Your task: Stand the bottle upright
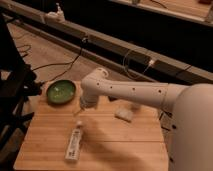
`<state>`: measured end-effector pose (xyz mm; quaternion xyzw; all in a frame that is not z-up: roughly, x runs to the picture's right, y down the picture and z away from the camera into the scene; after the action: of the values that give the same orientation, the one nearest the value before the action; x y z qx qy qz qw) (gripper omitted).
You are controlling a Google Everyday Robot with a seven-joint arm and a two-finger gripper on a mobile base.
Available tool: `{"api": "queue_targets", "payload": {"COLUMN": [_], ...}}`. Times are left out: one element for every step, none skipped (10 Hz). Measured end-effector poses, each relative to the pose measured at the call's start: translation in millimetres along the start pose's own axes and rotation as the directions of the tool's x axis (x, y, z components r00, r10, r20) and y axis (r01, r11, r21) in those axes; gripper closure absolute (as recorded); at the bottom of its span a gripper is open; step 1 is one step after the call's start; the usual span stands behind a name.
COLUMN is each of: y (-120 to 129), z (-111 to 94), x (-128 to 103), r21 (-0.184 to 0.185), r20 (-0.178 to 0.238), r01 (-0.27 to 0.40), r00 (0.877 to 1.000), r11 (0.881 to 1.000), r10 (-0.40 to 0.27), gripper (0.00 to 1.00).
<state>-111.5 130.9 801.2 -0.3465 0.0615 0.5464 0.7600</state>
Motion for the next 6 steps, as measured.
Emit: {"api": "queue_targets", "payload": {"y": [7.2, 8.6, 6.7, 6.7, 9.1, 9.5], "z": [9.1, 12.2, 11.6, 11.5, 12.0, 12.7], "x": [0.4, 0.9, 1.3, 1.2, 0.7, 1.7], "r21": [-0.008, -0.01, -0.009, -0.009, -0.011, -0.013], "r20": [-0.013, -0.017, -0.017, -0.016, -0.018, -0.023], "r01": [-0.011, -0.016, -0.019, -0.019, -0.016, -0.014], "r00": [1.0, 1.0, 1.0, 1.0, 1.0, 1.0], "r11": [1.0, 1.0, 1.0, 1.0, 1.0, 1.0], "r10": [0.011, 0.016, 0.019, 0.019, 0.016, 0.014], "gripper": [0.26, 0.26, 0.26, 0.26, 0.26, 0.26]}}
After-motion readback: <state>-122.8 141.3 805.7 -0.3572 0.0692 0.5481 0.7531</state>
